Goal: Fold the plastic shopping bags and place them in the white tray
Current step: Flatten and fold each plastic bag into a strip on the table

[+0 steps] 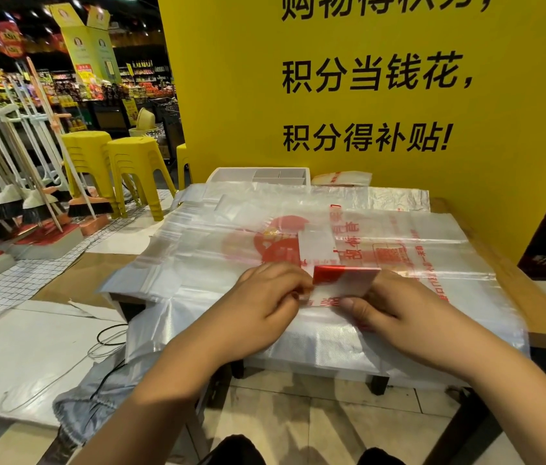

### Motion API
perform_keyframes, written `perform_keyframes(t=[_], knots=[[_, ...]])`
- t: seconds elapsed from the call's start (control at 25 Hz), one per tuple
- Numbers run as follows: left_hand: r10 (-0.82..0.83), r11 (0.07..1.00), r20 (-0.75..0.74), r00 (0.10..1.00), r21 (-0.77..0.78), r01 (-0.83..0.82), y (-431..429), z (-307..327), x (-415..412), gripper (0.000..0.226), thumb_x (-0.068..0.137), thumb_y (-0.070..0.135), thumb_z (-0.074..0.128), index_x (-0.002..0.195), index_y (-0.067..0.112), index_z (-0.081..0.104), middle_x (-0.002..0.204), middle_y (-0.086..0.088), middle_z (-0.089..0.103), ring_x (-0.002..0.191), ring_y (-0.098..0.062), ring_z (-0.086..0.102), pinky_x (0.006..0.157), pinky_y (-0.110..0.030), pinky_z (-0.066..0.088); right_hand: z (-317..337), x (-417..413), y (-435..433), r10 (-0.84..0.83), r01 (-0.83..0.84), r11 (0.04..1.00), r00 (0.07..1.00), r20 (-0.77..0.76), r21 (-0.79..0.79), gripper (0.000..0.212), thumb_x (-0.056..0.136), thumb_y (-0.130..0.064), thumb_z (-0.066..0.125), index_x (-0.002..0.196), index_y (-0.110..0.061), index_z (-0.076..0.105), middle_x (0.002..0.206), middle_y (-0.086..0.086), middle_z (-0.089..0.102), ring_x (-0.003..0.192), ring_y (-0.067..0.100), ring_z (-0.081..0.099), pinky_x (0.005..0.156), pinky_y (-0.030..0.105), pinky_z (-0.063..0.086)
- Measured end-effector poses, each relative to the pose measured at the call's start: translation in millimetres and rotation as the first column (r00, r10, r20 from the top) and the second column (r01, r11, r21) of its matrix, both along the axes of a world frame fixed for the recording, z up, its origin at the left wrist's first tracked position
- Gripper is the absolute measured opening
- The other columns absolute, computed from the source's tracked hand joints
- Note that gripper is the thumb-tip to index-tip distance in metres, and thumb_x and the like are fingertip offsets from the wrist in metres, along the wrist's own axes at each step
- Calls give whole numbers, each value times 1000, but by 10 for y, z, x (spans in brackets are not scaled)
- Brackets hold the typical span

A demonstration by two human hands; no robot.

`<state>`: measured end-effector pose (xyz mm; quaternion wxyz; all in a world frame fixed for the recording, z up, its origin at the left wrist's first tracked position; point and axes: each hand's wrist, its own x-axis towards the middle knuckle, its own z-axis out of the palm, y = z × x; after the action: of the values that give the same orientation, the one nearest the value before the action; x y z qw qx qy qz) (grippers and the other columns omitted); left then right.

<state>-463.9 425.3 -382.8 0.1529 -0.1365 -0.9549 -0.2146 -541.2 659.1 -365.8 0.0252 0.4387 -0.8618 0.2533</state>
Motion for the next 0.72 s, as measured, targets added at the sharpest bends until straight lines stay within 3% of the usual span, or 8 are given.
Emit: perform_keyframes(t=[0.08,0.24,0.36,0.52,0.72], knots=[[3,1000,42,999,31,-5,3,35,-5,18,97,34,38,93,31,56,103,31,47,103,4,45,95,-30,38,55,-57,-49,9,-9,1000,998,64,-3,18,96,-50,48,108,-45,61,106,-29,59,99,-13,52,80,6,39],[19,985,68,997,171,-30,38,61,-50,51,95,60,36,85,18,63,90,8,55,91,-10,54,81,-34,45,41,-177,-166,-67,66,998,996,63,11,37,96,-53,48,120,-29,62,116,-10,61,105,7,56,92,31,48],[101,983,5,995,151,-100,91,15,-82,40,96,57,48,87,20,62,89,11,54,95,-9,50,84,-31,44,-8,-141,-209,-135,139,988,989,55,-63,32,94,-47,58,120,-28,54,110,-11,61,98,8,57,79,23,47],[135,959,0,991,252,-130,101,1,-63,23,93,48,62,95,24,63,99,13,55,103,-8,48,88,-25,42,-40,-69,-191,-147,171,962,981,127,-212,41,89,-42,69,123,-42,47,97,-20,65,85,-2,60,68,21,47],[124,972,45,991,194,-131,86,35,-44,22,93,47,63,84,28,55,92,14,49,100,-7,45,85,-26,39,-75,-19,-147,-107,157,956,974,201,-249,26,93,-45,62,118,-42,58,106,-25,67,94,-5,62,78,25,52]])
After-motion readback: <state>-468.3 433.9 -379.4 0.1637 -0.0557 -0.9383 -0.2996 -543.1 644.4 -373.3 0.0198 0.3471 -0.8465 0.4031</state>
